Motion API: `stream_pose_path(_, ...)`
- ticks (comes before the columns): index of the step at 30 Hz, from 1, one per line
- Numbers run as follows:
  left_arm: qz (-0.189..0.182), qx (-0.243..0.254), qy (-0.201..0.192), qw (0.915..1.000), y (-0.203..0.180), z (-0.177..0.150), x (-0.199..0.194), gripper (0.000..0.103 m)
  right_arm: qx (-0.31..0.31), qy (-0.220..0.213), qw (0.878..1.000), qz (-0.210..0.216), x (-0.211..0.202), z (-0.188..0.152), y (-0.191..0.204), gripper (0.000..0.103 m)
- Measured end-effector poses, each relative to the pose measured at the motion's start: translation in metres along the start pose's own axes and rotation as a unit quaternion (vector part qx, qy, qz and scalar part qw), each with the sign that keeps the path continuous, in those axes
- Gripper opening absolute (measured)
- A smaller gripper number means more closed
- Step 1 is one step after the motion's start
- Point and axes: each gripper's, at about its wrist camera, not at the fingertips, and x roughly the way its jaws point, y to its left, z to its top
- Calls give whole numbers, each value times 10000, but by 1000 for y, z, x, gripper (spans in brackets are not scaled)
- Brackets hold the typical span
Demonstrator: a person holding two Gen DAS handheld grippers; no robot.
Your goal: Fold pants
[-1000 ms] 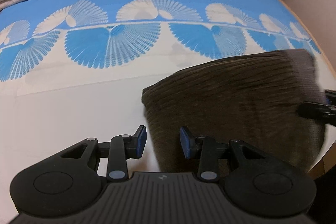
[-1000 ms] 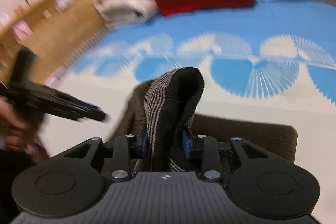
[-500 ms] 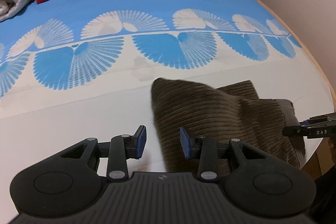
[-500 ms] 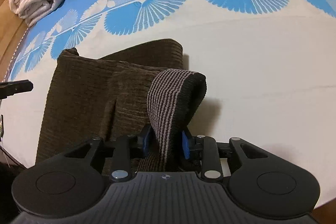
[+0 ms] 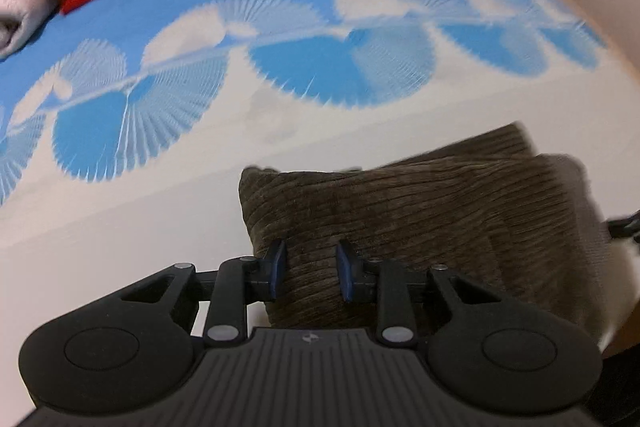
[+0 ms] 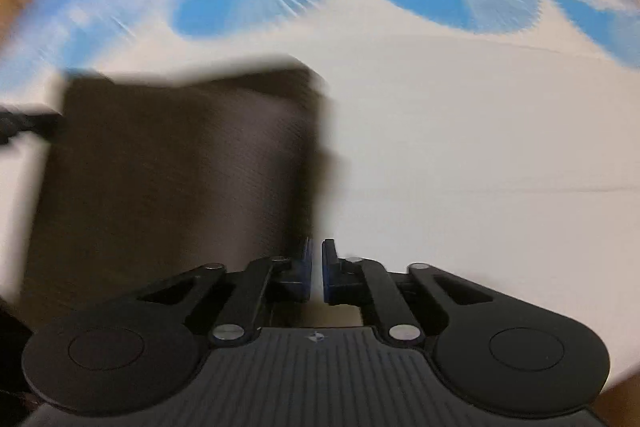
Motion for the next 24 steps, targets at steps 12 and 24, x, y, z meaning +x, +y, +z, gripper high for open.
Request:
stream_pose_path(12, -1044, 135, -189, 9943, 23, -3, -46, 36, 1, -1670, 9746, 1491, -51, 16, 8, 37)
stream_pose_path(24, -1364, 1901, 504, 9709, -10, -81, -30, 37, -704, -715, 9947, 231, 12, 32, 66, 45)
